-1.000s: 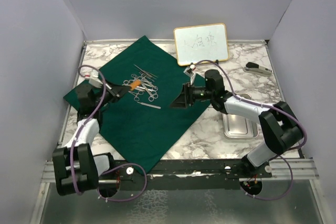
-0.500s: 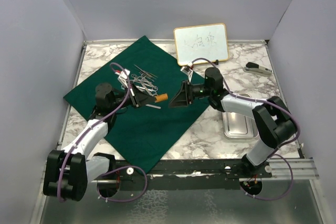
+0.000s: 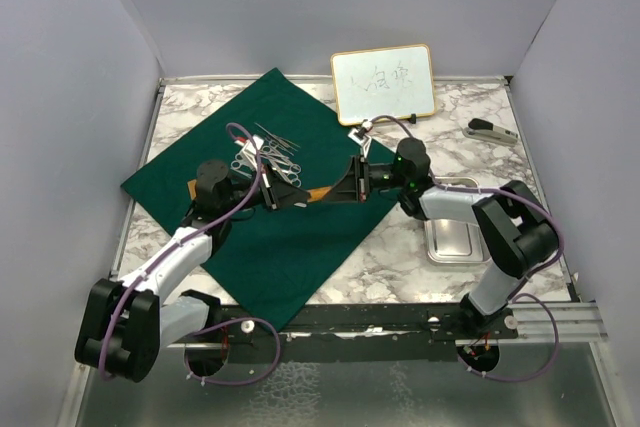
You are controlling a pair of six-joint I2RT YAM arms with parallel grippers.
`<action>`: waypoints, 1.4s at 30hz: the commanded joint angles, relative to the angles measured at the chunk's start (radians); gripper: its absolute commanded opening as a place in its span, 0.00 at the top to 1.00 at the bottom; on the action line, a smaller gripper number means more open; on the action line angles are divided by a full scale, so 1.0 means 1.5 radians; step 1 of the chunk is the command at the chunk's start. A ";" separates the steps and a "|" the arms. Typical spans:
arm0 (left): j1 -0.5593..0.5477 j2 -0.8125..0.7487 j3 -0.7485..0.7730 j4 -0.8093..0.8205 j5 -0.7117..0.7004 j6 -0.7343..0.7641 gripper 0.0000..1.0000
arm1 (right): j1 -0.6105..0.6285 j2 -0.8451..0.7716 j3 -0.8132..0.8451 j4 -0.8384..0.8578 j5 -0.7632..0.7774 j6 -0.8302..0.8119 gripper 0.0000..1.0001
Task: Prepare the surgical pack
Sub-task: Place the medical item in the container.
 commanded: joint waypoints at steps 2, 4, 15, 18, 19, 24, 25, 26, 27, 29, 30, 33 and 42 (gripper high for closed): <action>-0.003 0.015 0.013 0.019 -0.017 0.003 0.97 | -0.015 -0.033 -0.056 0.080 0.023 0.049 0.99; -0.003 0.016 0.016 0.019 -0.018 0.005 0.68 | -0.049 -0.062 -0.083 0.051 0.033 0.042 0.99; 0.006 0.071 0.081 -0.091 -0.039 0.090 0.46 | -0.328 -0.386 -0.108 -0.651 0.234 -0.316 0.99; 0.011 0.084 0.150 -0.261 -0.107 0.180 0.40 | -0.411 -0.437 -0.099 -0.793 0.352 -0.367 0.99; 0.017 0.091 0.176 -0.314 -0.132 0.212 0.40 | -0.416 -0.448 -0.099 -0.820 0.403 -0.365 0.99; 0.084 0.112 0.218 -0.394 -0.133 0.257 0.41 | -0.478 -0.473 -0.108 -0.854 0.496 -0.335 0.99; 0.098 0.115 0.217 -0.394 -0.124 0.253 0.41 | -0.496 -0.456 -0.108 -0.848 0.467 -0.327 0.99; 0.111 0.116 0.216 -0.398 -0.118 0.252 0.41 | -0.514 -0.432 -0.110 -0.843 0.435 -0.318 0.99; 0.122 0.116 0.216 -0.407 -0.120 0.252 0.41 | -0.533 -0.407 -0.119 -0.831 0.396 -0.312 0.99; 0.145 0.112 0.216 -0.431 -0.134 0.258 0.42 | -0.562 -0.370 -0.144 -0.801 0.344 -0.305 0.99; 0.157 0.109 0.216 -0.445 -0.145 0.261 0.42 | -0.570 -0.359 -0.155 -0.783 0.335 -0.301 0.99; 0.221 0.098 0.217 -0.496 -0.177 0.274 0.41 | -0.578 -0.340 -0.172 -0.753 0.337 -0.305 0.99; 0.404 0.085 0.213 -0.575 -0.344 0.266 0.40 | -0.580 -0.297 -0.208 -0.694 0.338 -0.292 0.89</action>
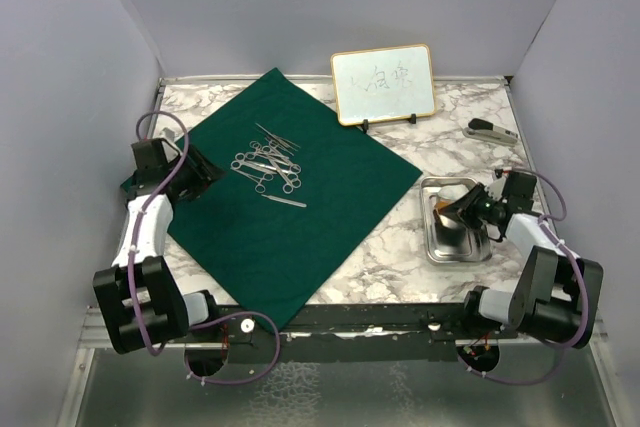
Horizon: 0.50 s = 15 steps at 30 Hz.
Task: Prepare the surgical pack
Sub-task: Place the medical item in the container, then pick up the medical item from the surgical kit.
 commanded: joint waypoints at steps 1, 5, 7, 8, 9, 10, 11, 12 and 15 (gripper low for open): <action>0.062 -0.010 0.001 -0.038 -0.099 0.001 0.40 | -0.007 0.006 -0.017 0.056 0.021 0.018 0.84; 0.119 0.018 -0.006 -0.031 -0.112 -0.014 0.41 | -0.018 0.001 0.003 0.033 0.077 0.012 0.79; 0.144 0.024 -0.009 -0.030 -0.124 -0.025 0.41 | -0.020 -0.021 0.012 0.019 0.115 0.004 0.76; 0.154 0.023 -0.011 -0.027 -0.131 -0.028 0.40 | -0.020 -0.034 0.019 0.010 0.130 -0.002 0.75; 0.159 0.022 -0.010 -0.024 -0.154 -0.027 0.37 | -0.020 -0.047 0.027 0.000 0.140 -0.009 0.74; 0.159 0.024 -0.007 -0.024 -0.185 -0.024 0.35 | -0.020 -0.060 0.036 -0.006 0.142 -0.014 0.72; 0.160 0.029 -0.002 -0.025 -0.208 -0.018 0.34 | -0.020 -0.069 0.047 -0.009 0.127 -0.022 0.70; 0.160 0.039 0.004 -0.030 -0.230 -0.006 0.34 | -0.019 -0.073 0.055 -0.002 0.090 -0.034 0.69; 0.160 0.078 0.025 -0.048 -0.274 0.020 0.35 | 0.014 -0.081 0.071 0.057 -0.024 -0.050 0.64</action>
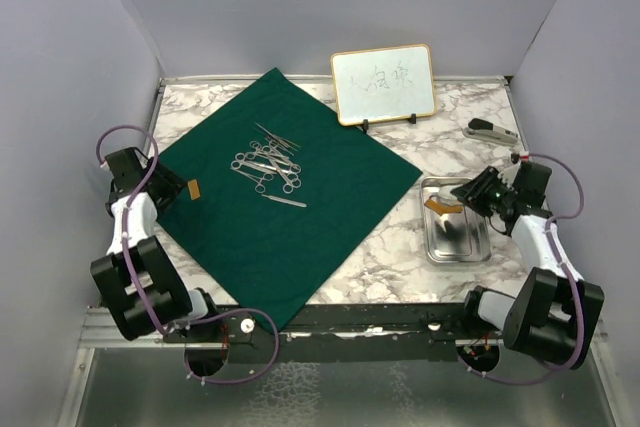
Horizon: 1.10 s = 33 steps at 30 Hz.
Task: Prepare the surgical pack
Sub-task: Pick up the medical item from the surgical kit.
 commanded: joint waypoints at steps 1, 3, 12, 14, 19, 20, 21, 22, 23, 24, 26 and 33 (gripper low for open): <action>0.003 0.053 0.033 -0.025 -0.095 0.038 0.36 | 0.053 -0.024 0.052 0.075 -0.122 -0.040 0.63; 0.002 0.075 0.044 -0.023 -0.076 0.057 0.42 | 0.090 -0.028 0.058 0.111 -0.163 -0.039 0.61; -0.005 0.138 0.049 0.081 0.105 0.030 0.54 | 0.192 -0.026 0.063 0.176 -0.278 -0.028 0.59; -0.043 0.140 0.064 0.056 0.028 0.054 0.54 | 0.204 -0.030 0.062 0.181 -0.283 -0.028 0.59; -0.170 0.176 0.143 -0.072 -0.259 0.100 0.51 | 0.216 -0.032 0.059 0.187 -0.287 -0.028 0.59; -0.190 0.187 0.158 -0.093 -0.309 0.108 0.51 | 0.218 -0.032 0.059 0.188 -0.288 -0.028 0.59; -0.207 0.200 0.175 -0.110 -0.344 0.119 0.51 | 0.219 -0.031 0.058 0.190 -0.289 -0.028 0.60; -0.226 0.216 0.190 -0.126 -0.371 0.129 0.50 | 0.220 -0.031 0.058 0.190 -0.289 -0.027 0.60; -0.244 0.236 0.209 -0.146 -0.399 0.137 0.51 | 0.221 -0.030 0.058 0.192 -0.290 -0.027 0.60; -0.262 0.254 0.229 -0.167 -0.426 0.148 0.51 | 0.222 -0.030 0.058 0.192 -0.290 -0.027 0.60; -0.294 0.299 0.253 -0.197 -0.478 0.158 0.52 | 0.222 -0.030 0.058 0.195 -0.291 -0.026 0.60; -0.333 0.333 0.258 -0.204 -0.540 0.173 0.56 | 0.223 -0.028 0.052 0.198 -0.292 -0.027 0.61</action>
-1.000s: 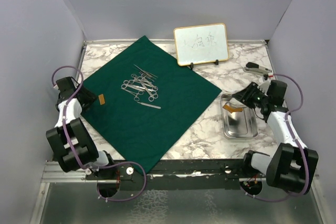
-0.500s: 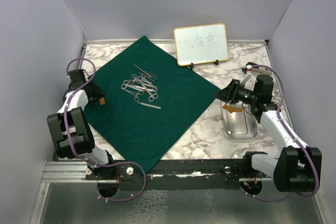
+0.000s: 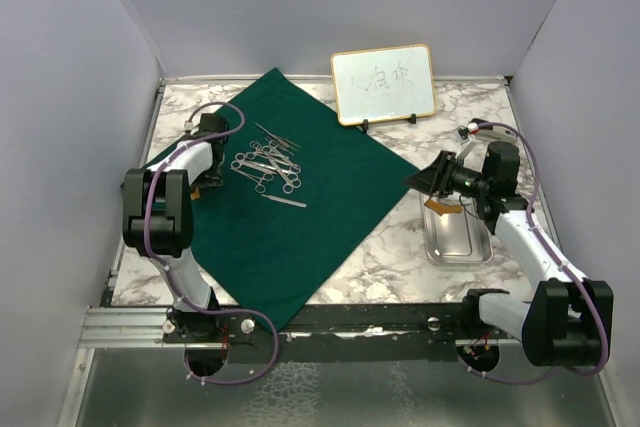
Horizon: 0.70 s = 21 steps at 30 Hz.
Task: Prepare the surgical pack
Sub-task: Pick up the medical item from the surgical kit.
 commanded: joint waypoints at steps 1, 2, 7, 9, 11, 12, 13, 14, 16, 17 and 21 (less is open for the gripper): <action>-0.015 0.011 0.009 -0.034 -0.095 0.025 0.57 | 0.004 -0.010 0.002 0.025 -0.020 -0.004 0.62; -0.019 0.018 0.011 -0.036 -0.102 0.027 0.57 | 0.004 -0.009 0.002 0.026 -0.020 -0.003 0.62; -0.022 0.037 0.015 -0.039 -0.110 0.031 0.61 | 0.004 -0.009 0.000 0.027 -0.022 -0.003 0.63; -0.025 0.041 0.016 -0.034 -0.092 0.038 0.60 | 0.004 -0.010 -0.002 0.028 -0.021 -0.004 0.63; -0.032 0.042 0.014 -0.029 -0.089 0.040 0.58 | 0.004 -0.010 -0.003 0.029 -0.021 -0.004 0.63; -0.032 0.045 0.016 -0.029 -0.091 0.040 0.58 | 0.004 -0.009 -0.003 0.030 -0.021 -0.003 0.63; -0.032 0.050 0.017 -0.031 -0.094 0.040 0.58 | 0.004 -0.010 -0.002 0.030 -0.022 -0.003 0.63; -0.033 0.054 0.019 -0.033 -0.097 0.040 0.58 | 0.004 -0.010 -0.002 0.030 -0.023 -0.003 0.63; -0.033 0.064 0.023 -0.038 -0.109 0.040 0.60 | 0.004 -0.011 -0.003 0.030 -0.022 -0.002 0.63; -0.033 0.068 0.025 -0.041 -0.117 0.039 0.62 | 0.004 -0.011 -0.004 0.030 -0.022 -0.003 0.63; -0.033 0.080 0.038 -0.042 -0.134 0.046 0.73 | 0.004 -0.011 -0.003 0.030 -0.021 -0.004 0.64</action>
